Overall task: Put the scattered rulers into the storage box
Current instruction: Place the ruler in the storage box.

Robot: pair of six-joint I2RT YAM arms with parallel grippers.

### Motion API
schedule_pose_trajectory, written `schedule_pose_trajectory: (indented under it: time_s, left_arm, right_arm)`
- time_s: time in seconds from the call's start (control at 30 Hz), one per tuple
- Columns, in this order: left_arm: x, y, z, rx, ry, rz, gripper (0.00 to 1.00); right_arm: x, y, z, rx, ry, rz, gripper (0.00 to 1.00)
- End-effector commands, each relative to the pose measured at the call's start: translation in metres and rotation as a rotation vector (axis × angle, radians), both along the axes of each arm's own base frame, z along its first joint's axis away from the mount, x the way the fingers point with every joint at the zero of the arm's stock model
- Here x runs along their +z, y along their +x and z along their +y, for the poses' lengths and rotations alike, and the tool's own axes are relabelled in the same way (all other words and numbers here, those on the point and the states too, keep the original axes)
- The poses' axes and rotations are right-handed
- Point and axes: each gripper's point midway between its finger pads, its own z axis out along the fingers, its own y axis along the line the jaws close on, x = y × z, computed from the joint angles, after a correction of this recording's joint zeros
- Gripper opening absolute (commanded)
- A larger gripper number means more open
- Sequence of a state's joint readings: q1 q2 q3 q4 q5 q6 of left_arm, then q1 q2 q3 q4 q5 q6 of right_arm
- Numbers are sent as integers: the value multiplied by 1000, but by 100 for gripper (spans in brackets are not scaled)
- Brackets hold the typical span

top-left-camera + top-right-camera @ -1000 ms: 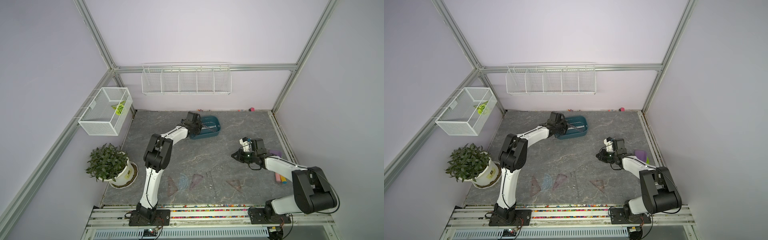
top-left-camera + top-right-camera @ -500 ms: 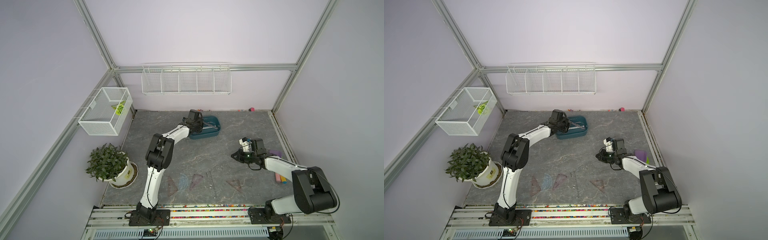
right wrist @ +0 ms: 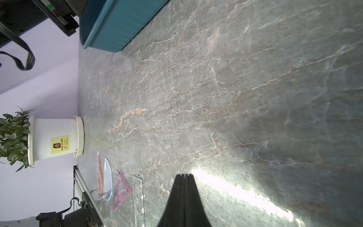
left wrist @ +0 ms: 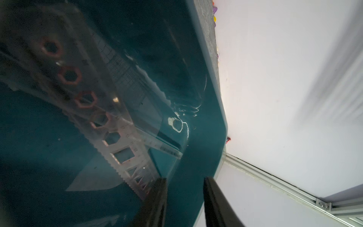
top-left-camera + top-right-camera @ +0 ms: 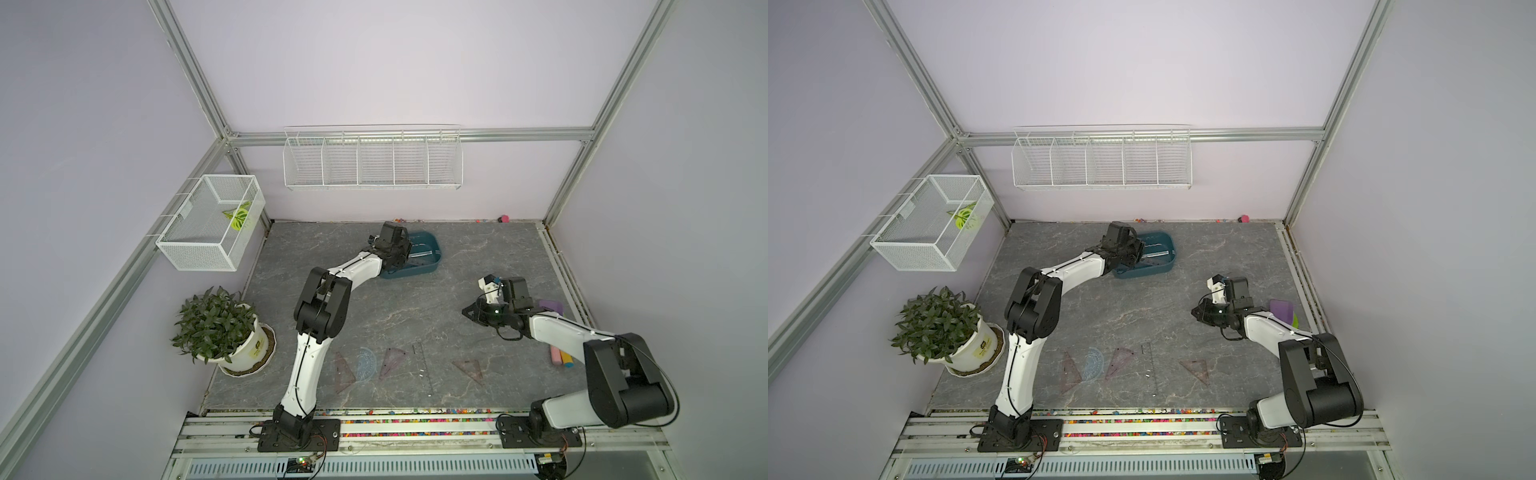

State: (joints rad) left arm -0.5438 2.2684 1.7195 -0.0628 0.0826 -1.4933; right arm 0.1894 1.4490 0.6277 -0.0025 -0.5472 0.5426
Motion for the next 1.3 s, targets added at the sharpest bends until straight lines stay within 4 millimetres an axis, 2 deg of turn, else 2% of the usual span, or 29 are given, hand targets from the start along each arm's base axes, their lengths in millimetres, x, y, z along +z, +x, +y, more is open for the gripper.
schedule_pose_trajectory:
  time_s: [0.0,0.17,0.27,0.37,0.4,0.47,0.53,0.63,0.83,0.93,0.97,1.1,1.27]
  left_arm:
    - [37,-3,4,-21,41,-94,37]
    - [74,-14,7,-124,175,-235,36]
    - [93,-37,9,-262,310,-341,35]
    - [98,-71,17,-379,390,-408,36]
    - [94,-83,23,-408,406,-412,37]
    - [87,-105,35,-445,434,-408,51]
    - [77,-123,45,-479,458,-388,59]
    - [63,-138,57,-506,491,-347,63]
    - [43,-147,85,-511,533,-271,67]
    - [36,-151,95,-508,553,-231,71]
    - [35,-152,97,-505,556,-221,71]
    - [30,-160,103,-501,564,-182,74]
    - [26,-163,111,-484,591,-140,75]
  right_arm:
    - [1,-1,2,3,4,-11,2]
    - [6,0,2,8,-1,-23,3]
    - [10,-3,5,33,-46,-31,3]
    - [13,-18,16,118,-162,-56,5]
    - [13,-25,20,150,-218,-73,5]
    - [12,-42,34,218,-287,-105,7]
    - [9,-60,52,291,-346,-130,11]
    - [0,-80,75,365,-422,-130,27]
    - [-16,-114,104,441,-524,-80,50]
    - [-21,-129,115,460,-570,-52,67]
    - [-23,-133,117,467,-589,-40,70]
    - [-39,-143,121,470,-664,33,75]
    - [-54,-147,123,481,-779,101,74]
